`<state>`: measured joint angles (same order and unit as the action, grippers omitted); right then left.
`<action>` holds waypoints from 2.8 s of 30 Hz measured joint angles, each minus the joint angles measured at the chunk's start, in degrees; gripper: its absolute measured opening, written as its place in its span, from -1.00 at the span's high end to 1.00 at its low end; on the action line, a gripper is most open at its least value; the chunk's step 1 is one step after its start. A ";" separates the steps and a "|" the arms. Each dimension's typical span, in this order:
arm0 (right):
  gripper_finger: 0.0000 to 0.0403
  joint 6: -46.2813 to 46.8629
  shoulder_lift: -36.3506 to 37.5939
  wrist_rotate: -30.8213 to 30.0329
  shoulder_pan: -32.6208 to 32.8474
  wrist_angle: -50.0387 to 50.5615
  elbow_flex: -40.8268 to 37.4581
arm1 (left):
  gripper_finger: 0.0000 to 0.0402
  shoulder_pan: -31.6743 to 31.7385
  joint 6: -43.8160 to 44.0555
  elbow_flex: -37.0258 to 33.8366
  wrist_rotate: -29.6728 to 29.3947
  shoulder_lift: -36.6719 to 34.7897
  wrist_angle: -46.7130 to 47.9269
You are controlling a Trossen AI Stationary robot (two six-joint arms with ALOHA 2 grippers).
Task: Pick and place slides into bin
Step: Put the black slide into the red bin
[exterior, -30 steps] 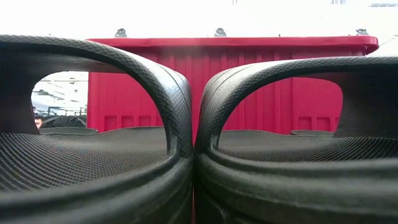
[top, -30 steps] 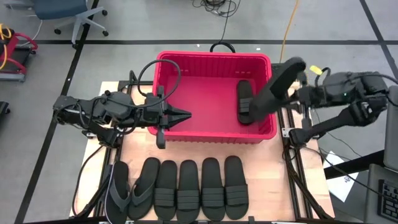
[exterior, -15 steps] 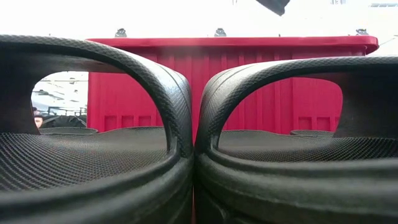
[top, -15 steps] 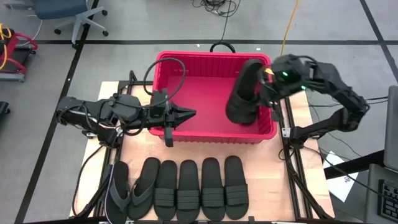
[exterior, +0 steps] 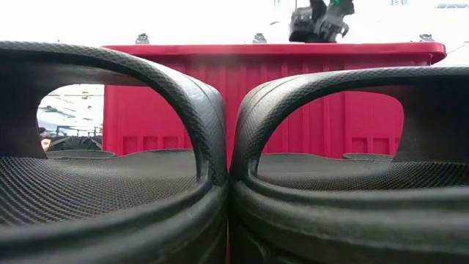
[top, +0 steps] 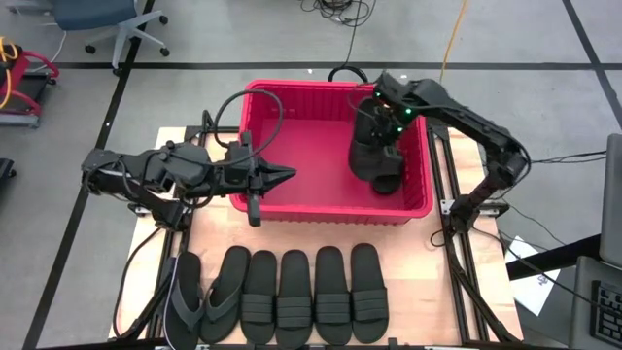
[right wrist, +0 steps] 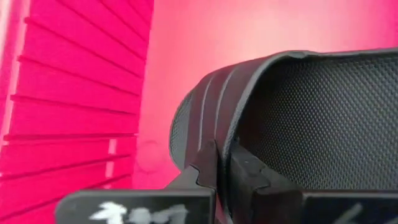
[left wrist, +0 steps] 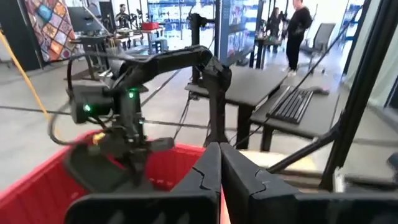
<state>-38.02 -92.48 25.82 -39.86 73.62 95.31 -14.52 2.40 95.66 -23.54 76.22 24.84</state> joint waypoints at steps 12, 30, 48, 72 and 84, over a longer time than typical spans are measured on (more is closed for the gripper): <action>0.98 -7.48 -10.84 10.16 -0.69 -3.13 -3.12 | 0.91 1.63 -3.66 0.02 -5.70 -2.82 2.56; 0.98 -7.63 -21.34 10.27 -6.69 -2.73 -3.12 | 0.92 5.66 -0.74 0.00 -7.14 -3.01 6.22; 0.49 -4.95 -21.90 6.89 -6.90 -4.70 -3.08 | 0.91 5.95 -0.45 0.00 -7.07 -3.01 7.17; 0.62 5.41 0.41 12.70 -4.06 -17.12 -3.06 | 0.87 5.95 -1.17 0.00 -6.46 -3.01 11.43; 0.99 17.01 16.92 21.68 3.23 -25.92 -3.56 | 0.87 5.93 -2.79 0.00 -5.87 -3.01 13.28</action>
<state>-21.01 -75.57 47.50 -36.63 47.70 91.75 -8.59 -0.38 95.66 -29.41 73.21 38.12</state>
